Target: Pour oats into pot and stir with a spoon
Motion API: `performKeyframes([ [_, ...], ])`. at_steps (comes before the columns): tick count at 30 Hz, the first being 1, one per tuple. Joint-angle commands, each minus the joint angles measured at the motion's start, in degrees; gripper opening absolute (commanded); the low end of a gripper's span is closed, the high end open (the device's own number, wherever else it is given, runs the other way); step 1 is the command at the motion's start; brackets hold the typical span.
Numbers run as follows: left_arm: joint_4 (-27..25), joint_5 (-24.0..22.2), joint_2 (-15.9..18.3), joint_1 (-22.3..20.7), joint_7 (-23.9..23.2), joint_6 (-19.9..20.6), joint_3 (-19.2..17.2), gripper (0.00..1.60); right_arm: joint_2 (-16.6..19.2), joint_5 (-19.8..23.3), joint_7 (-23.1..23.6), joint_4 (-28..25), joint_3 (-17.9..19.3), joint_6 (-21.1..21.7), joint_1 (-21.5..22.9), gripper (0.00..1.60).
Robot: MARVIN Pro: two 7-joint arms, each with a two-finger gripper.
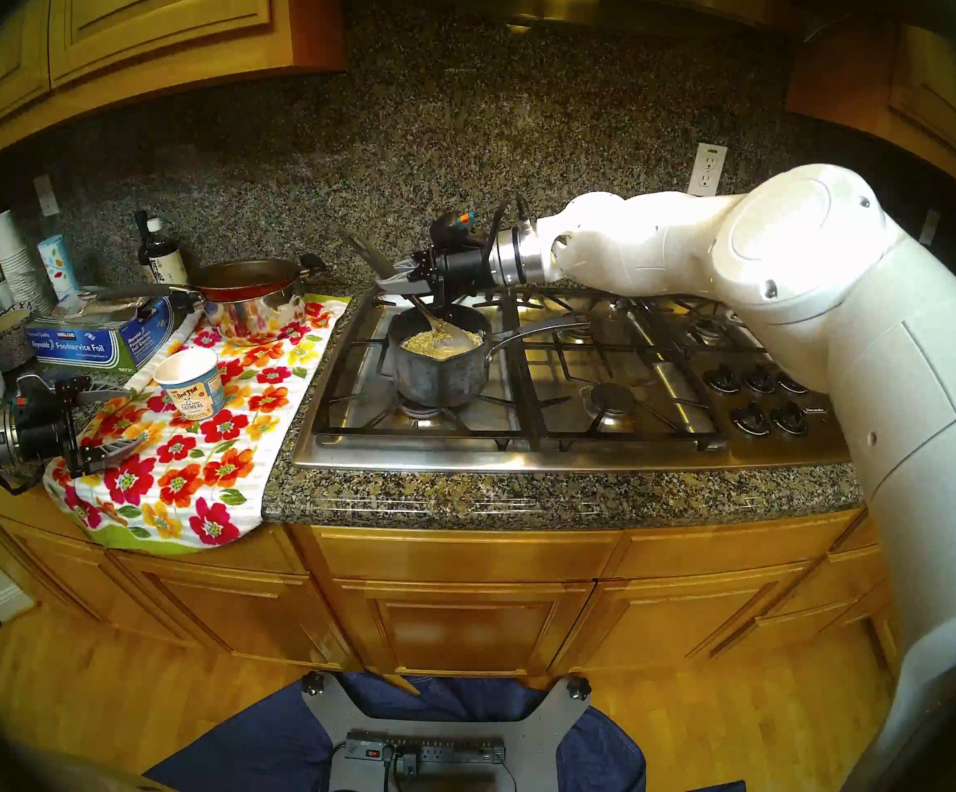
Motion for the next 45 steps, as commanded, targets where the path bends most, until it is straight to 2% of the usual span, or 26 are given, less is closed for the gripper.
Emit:
performKeyframes([
  [1,-0.8,-1.0,1.1,-0.9,0.2,0.0,-0.9,1.6,2.2,0.4,-0.2,-3.5,1.1,-1.2,5.5,0.0],
  [7,-0.8,-0.9,1.0,-0.9,0.2,0.0,-0.9,1.6,2.4,0.2,-1.2,-6.2,1.5,-2.0,8.1,0.0],
  [19,-0.8,-0.9,1.0,-0.9,0.2,0.0,-0.9,1.6,3.1,-0.8,-2.7,-8.3,1.5,-2.4,11.0,0.0],
  [45,-0.8,-1.0,1.1,-0.9,0.2,0.0,-0.9,1.6,4.3,-6.1,-10.4,-14.6,-2.0,-6.0,17.0,0.0],
])
